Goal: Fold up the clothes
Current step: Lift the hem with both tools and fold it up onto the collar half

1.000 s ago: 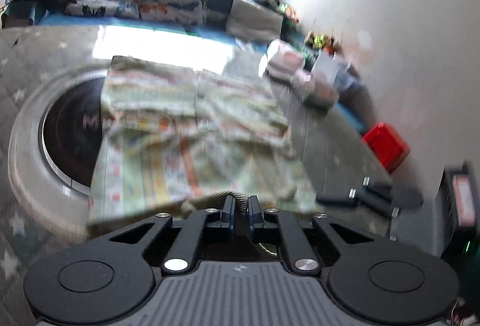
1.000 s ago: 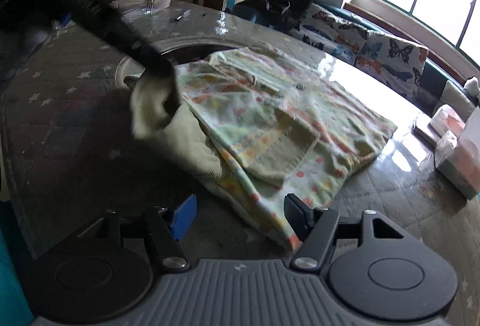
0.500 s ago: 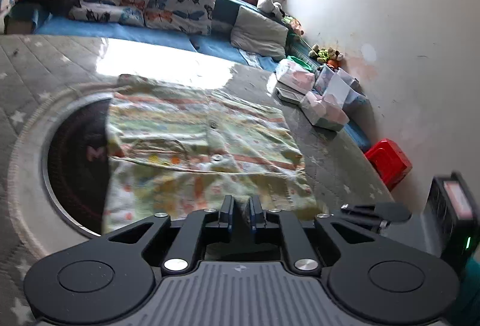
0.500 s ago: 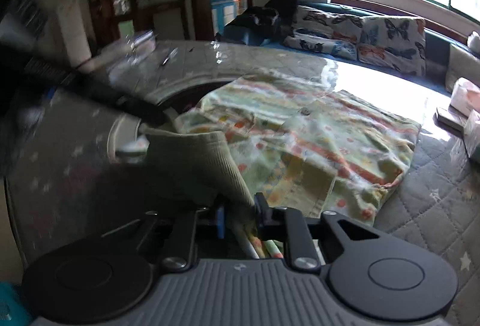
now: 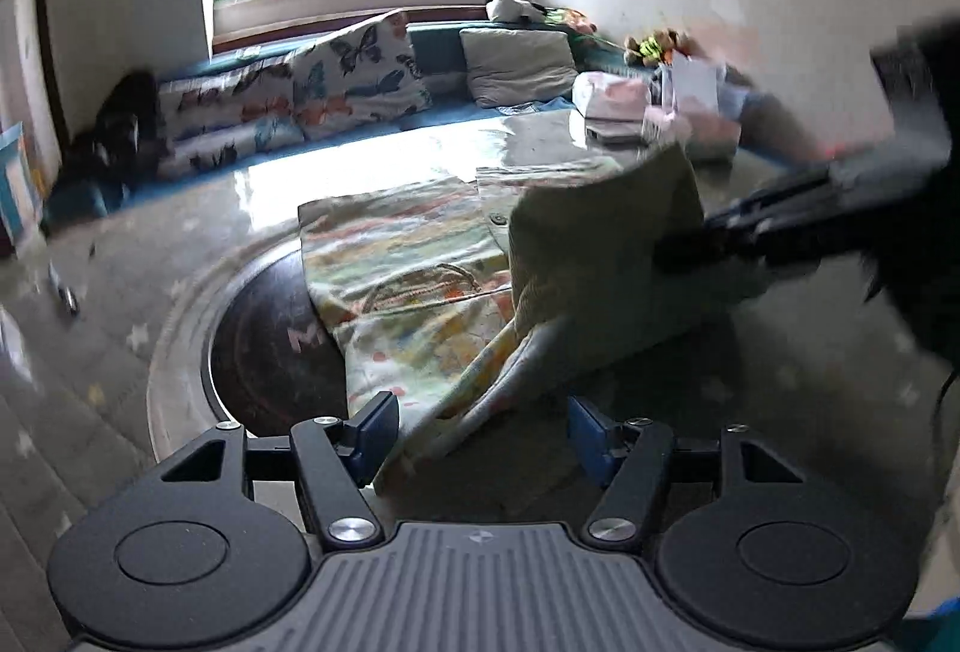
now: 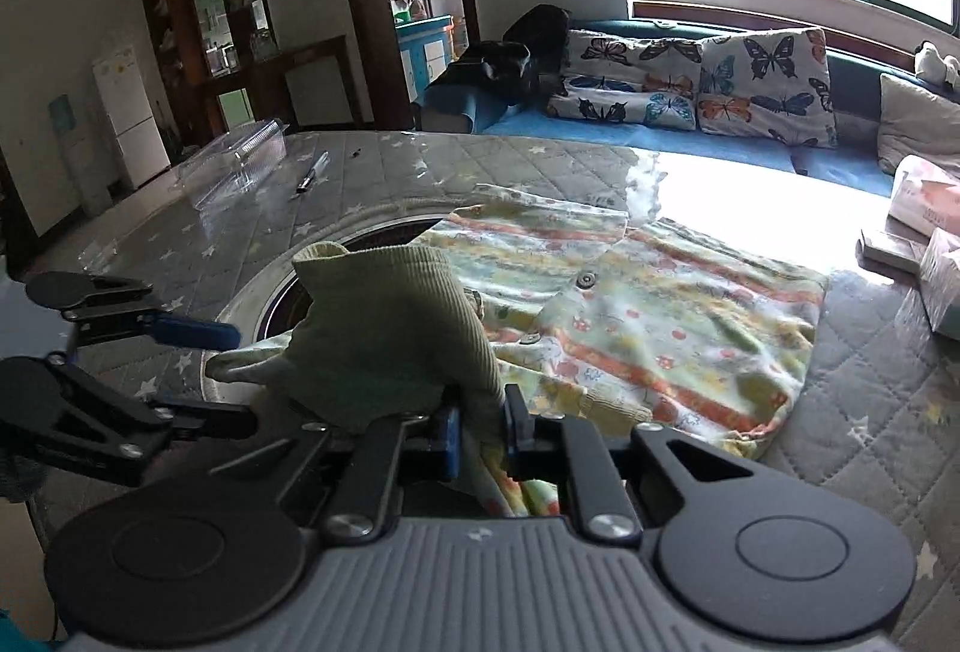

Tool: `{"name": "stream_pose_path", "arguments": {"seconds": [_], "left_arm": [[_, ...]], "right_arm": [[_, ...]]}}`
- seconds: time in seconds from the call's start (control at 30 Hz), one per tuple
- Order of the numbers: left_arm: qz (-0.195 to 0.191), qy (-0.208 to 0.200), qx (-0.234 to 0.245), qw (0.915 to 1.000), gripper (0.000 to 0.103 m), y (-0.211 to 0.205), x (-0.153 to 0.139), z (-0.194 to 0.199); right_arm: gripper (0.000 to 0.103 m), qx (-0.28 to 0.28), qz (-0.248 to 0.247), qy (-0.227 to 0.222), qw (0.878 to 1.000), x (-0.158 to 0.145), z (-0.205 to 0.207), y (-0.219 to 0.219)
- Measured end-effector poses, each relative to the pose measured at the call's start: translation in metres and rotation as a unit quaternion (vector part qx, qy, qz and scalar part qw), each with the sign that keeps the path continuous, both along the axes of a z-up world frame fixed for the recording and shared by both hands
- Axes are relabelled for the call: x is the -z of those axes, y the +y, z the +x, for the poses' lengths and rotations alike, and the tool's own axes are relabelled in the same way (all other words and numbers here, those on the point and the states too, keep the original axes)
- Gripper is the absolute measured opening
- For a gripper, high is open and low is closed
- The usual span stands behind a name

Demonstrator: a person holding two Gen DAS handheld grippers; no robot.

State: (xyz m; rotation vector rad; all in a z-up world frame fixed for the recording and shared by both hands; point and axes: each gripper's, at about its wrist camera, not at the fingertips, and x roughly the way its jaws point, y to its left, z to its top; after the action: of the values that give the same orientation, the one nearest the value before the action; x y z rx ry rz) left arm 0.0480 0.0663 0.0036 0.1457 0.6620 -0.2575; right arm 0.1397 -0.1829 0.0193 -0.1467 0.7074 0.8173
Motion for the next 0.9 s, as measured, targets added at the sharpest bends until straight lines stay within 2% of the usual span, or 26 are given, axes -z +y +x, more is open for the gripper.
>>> {"name": "stream_pose_path", "arguments": {"seconds": [0.1, 0.17, 0.23, 0.27, 0.37, 0.6, 0.77, 0.9], "left_arm": [[0.038, -0.014, 0.004, 0.9992, 0.052, -0.002, 0.009, 0.004], [0.045, -0.014, 0.009, 0.9989, 0.031, 0.0, 0.013, 0.006], [0.051, -0.017, 0.015, 0.9985, 0.017, 0.002, 0.014, 0.006], [0.052, -0.021, 0.018, 0.9982, 0.014, 0.003, 0.014, 0.005], [0.051, -0.033, 0.023, 0.9979, 0.009, 0.003, 0.009, -0.002], [0.026, -0.042, 0.035, 0.9982, 0.007, 0.0, -0.01, -0.037], [0.003, -0.024, 0.053, 0.9983, 0.007, 0.001, -0.027, -0.077], [-0.024, -0.003, 0.052, 0.9983, 0.007, 0.006, -0.034, -0.098]], "right_arm": [[0.011, 0.001, -0.001, -0.004, 1.0, 0.001, -0.004, -0.002], [0.011, 0.003, 0.002, -0.003, 1.0, 0.002, -0.006, -0.004], [0.01, 0.005, 0.005, -0.002, 1.0, 0.003, -0.009, -0.006], [0.009, 0.006, 0.008, -0.002, 1.0, 0.003, -0.011, -0.007], [0.008, 0.005, 0.015, -0.008, 1.0, 0.001, -0.02, -0.012], [0.008, -0.013, 0.028, -0.01, 0.999, -0.016, -0.052, -0.036], [0.008, -0.044, 0.033, 0.009, 0.998, -0.031, -0.089, -0.054], [0.008, -0.07, 0.02, 0.002, 0.997, -0.042, -0.11, -0.057]]}}
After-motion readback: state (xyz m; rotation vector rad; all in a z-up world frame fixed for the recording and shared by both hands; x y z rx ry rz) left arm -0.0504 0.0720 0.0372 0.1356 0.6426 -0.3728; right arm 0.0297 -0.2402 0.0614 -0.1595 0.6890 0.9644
